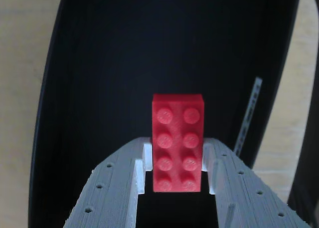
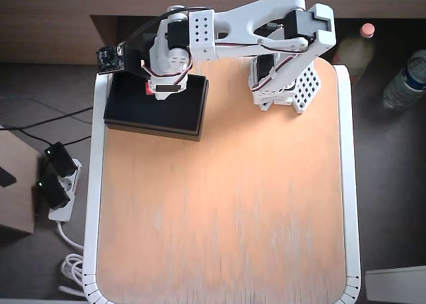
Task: Grasp a lego block and put it in the bin.
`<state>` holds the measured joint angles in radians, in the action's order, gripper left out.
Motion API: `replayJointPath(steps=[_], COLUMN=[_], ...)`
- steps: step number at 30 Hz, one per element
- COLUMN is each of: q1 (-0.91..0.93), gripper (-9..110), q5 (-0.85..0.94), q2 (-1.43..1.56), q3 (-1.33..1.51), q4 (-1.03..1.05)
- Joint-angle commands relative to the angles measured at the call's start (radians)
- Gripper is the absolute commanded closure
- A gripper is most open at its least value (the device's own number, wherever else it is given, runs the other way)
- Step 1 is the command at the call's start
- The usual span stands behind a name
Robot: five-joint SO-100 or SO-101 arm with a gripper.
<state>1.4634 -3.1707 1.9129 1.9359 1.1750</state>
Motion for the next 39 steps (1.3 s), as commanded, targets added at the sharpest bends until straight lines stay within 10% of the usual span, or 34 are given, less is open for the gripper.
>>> replayJointPath(steps=[1, 39], q1=[-0.008, -0.133], gripper=[101, 87], q5=[0.014, 0.086], q2=[-0.003, 0.094], q3=[-0.115, -0.117], q4=[-0.052, -0.133])
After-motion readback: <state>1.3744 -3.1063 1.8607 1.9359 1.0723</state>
